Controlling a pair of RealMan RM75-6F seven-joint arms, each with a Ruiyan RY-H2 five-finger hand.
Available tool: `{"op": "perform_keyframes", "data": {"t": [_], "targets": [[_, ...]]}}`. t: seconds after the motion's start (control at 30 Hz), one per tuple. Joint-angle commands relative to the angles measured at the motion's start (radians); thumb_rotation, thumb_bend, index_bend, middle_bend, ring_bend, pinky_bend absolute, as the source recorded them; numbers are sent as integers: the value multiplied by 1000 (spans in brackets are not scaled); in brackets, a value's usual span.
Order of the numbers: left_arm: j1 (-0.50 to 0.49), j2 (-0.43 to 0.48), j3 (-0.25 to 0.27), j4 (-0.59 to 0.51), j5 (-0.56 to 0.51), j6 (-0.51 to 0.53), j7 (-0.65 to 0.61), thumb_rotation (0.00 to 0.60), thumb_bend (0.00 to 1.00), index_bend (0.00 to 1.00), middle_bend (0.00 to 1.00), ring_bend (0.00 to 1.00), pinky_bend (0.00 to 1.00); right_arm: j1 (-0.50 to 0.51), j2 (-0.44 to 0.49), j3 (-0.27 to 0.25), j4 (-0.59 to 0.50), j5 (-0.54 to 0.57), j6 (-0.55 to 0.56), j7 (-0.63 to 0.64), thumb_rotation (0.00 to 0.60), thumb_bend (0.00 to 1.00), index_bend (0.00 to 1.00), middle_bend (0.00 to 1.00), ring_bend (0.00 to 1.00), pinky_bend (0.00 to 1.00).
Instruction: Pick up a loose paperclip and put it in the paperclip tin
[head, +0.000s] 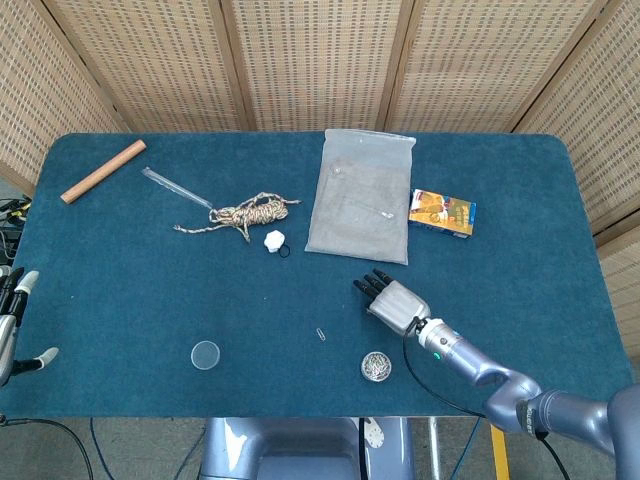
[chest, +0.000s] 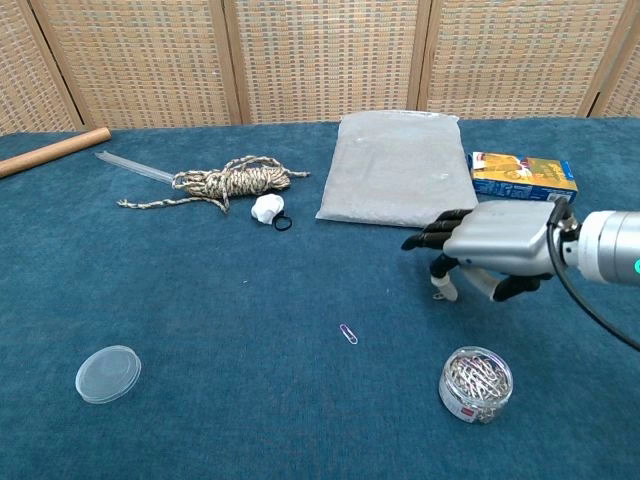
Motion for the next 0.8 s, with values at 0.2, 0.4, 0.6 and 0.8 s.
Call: {"op": "perform_keyframes", "data": {"t": [0.2, 0.4, 0.6, 0.8], "targets": [[0, -1, 3, -1, 3, 2, 3, 600, 0, 0, 0, 0, 0, 4, 56, 16, -60, -7, 41, 74, 600, 827, 428, 0, 0, 0], [1, 0, 5, -3, 7, 6, 1, 600, 0, 0, 0, 0, 0, 9, 29, 40, -38, 4, 66, 176, 600, 368, 429, 0, 0, 0], [2, 2, 5, -3, 8, 7, -4, 600, 0, 0, 0, 0, 0, 31, -12, 51, 20, 4, 58, 254, 600, 332, 428, 0, 0, 0], [0, 6, 3, 0, 2, 3, -13, 600, 0, 0, 0, 0, 0, 46, -50, 40, 73, -9, 54, 280, 600, 332, 429, 0, 0, 4]]}}
